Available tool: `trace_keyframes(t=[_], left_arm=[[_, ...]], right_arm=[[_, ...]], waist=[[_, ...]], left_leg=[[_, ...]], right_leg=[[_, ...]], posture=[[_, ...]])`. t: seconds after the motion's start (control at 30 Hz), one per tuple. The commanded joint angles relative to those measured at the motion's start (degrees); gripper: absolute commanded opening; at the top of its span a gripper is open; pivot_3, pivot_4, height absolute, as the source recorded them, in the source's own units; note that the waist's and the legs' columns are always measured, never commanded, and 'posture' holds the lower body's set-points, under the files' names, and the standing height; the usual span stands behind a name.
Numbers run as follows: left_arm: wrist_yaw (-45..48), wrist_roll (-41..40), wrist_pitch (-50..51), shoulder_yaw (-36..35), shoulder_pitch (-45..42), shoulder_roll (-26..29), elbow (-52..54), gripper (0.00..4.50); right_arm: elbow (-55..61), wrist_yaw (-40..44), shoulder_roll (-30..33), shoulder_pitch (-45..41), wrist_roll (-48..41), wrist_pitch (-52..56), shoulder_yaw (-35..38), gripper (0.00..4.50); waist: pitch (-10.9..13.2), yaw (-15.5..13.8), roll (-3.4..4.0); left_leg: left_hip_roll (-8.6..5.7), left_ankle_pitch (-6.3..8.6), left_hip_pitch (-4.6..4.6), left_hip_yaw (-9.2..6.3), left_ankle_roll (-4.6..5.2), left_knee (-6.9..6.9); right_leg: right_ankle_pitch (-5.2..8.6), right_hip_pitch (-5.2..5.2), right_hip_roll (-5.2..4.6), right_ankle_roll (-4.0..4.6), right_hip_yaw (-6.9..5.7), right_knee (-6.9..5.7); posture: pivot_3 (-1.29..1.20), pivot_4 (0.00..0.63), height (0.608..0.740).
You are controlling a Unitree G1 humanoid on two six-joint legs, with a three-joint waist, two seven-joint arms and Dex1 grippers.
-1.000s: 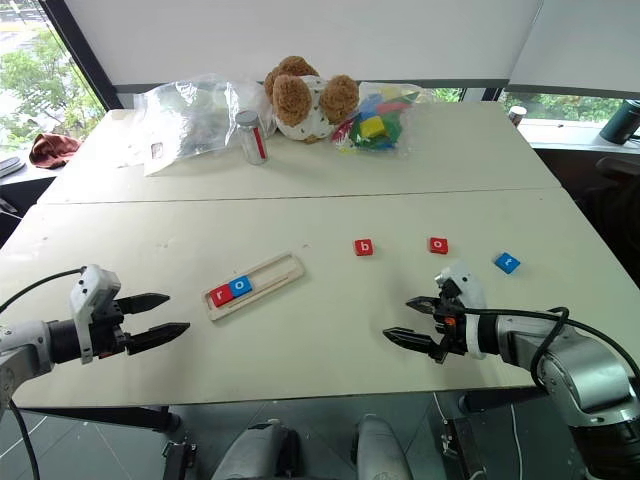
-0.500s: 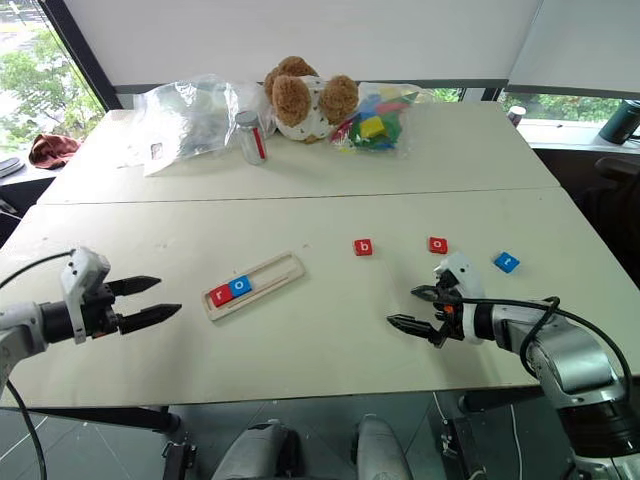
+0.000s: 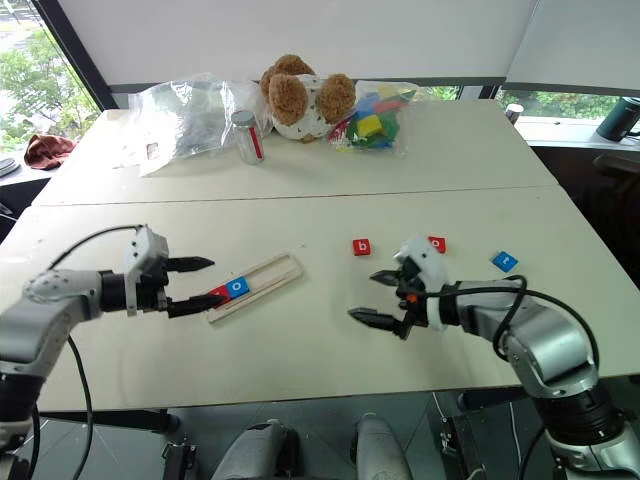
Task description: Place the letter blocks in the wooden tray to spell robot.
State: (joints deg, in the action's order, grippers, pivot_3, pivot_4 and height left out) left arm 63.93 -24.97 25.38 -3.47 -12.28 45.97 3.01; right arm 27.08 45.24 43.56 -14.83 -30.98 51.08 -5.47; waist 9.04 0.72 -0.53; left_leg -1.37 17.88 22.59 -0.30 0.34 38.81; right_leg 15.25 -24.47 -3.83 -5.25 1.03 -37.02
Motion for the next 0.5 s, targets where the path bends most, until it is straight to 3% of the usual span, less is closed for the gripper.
trace_keyframes(t=[0.03, 0.3, 0.5], left_arm=[[-0.4, 2.0, -3.9, -0.3, 1.4, -0.2, -0.7, 4.50], [-1.5, 5.0, -7.8, 0.8, 3.8, -2.0, -2.7, 4.50], [-1.9, 6.9, -9.3, 1.3, 2.7, -2.5, -5.8, 4.50]], right_arm=[[4.6, -1.4, -1.2, 0.1, 0.1, 1.4, -3.1, 4.46], [5.0, -3.9, -3.9, -0.6, 0.4, 2.0, -4.4, 4.46], [3.9, -2.6, -1.5, -0.5, 1.6, 0.7, -3.2, 4.46]], waist=[[0.0, -0.1, 0.00], [0.0, -0.1, -0.01], [0.0, -0.1, -0.01]], left_leg=[[0.00, 0.00, 0.01, 0.00, 0.00, 0.02], [0.00, 0.00, 0.02, -0.01, 0.01, 0.15], [-0.01, 0.00, 0.02, -0.01, 0.01, 0.13]], right_leg=[[0.00, 0.00, 0.00, 0.00, 0.00, 0.00], [0.00, 0.06, -0.01, 0.00, 0.00, 0.00], [0.00, 0.04, -0.01, 0.00, -0.01, -0.02]], posture=[[0.00, 0.150, 0.740], [0.00, 0.150, 0.740], [0.00, 0.150, 0.740]])
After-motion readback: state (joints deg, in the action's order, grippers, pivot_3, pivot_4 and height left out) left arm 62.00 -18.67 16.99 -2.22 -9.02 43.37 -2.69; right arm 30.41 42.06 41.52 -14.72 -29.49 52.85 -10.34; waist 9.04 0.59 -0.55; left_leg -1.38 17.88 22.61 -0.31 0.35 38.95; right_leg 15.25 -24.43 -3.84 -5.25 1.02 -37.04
